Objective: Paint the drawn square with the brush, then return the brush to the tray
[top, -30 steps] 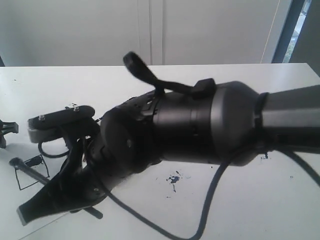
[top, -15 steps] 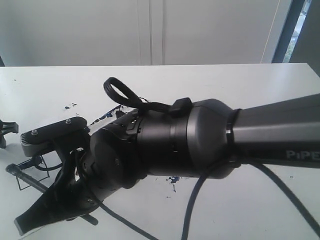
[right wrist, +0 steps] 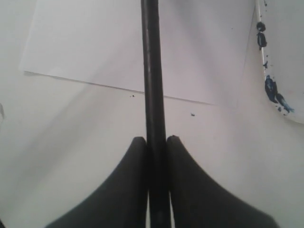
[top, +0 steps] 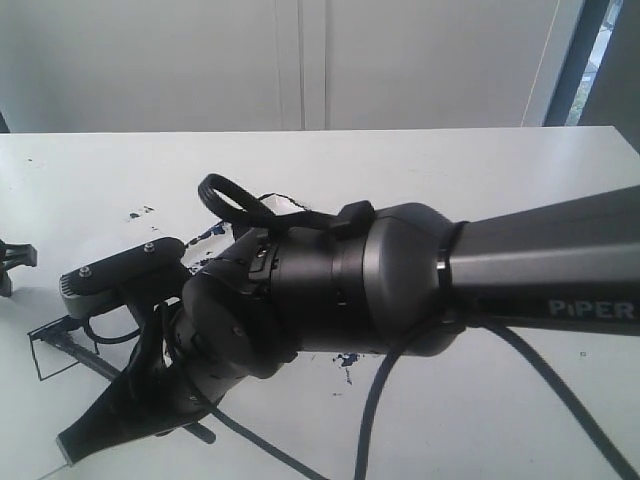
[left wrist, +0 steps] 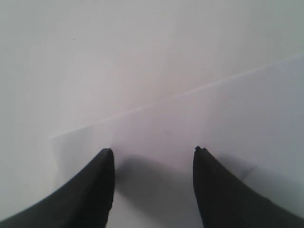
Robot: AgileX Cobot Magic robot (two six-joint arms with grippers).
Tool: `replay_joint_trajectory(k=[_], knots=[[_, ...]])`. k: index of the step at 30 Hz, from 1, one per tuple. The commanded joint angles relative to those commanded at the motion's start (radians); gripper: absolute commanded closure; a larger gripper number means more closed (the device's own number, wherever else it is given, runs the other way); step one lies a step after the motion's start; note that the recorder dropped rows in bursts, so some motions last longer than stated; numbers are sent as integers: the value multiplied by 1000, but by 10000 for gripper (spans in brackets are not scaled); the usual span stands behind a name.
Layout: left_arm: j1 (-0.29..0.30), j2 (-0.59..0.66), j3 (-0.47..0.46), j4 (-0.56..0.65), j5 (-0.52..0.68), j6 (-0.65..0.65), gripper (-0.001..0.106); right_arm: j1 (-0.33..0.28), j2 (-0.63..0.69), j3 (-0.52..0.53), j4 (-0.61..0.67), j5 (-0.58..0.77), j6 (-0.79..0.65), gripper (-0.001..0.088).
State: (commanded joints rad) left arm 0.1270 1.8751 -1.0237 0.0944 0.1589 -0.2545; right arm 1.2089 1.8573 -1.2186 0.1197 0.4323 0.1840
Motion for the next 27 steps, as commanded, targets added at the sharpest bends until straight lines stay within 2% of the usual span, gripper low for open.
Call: replay_joint_trajectory(k=[8, 23, 27], knots=[[0, 0, 0, 0, 0, 0, 502, 0, 0, 0, 65, 17, -62, 868], [0, -38, 0, 0, 8, 2, 502, 0, -41, -6, 63, -43, -58, 868], [0, -60, 0, 0, 25, 2, 502, 0, -52, -6, 63, -18, -58, 868]])
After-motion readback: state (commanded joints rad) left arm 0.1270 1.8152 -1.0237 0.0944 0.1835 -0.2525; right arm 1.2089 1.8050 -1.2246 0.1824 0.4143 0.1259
